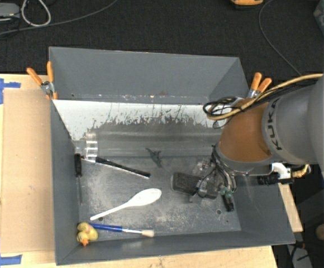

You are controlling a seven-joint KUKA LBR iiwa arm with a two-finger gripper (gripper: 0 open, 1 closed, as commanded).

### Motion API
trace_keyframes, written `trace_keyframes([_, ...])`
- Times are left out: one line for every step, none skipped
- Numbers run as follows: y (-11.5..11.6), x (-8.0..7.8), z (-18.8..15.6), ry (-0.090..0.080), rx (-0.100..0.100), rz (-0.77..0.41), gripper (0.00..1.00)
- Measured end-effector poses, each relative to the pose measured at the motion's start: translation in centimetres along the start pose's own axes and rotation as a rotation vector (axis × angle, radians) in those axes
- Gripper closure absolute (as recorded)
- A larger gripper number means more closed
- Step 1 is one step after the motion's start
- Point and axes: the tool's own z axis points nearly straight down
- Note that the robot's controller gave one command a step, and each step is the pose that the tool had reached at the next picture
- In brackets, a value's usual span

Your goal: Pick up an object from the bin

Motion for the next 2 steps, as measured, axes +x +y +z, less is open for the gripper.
trace_keyframes([0.0,0.0,0.0,0.0,0.0,-0.001,1.0])
trace_keyframes([0.0,0.1,-1.0,0.002,0.0,-0.003,1.0])
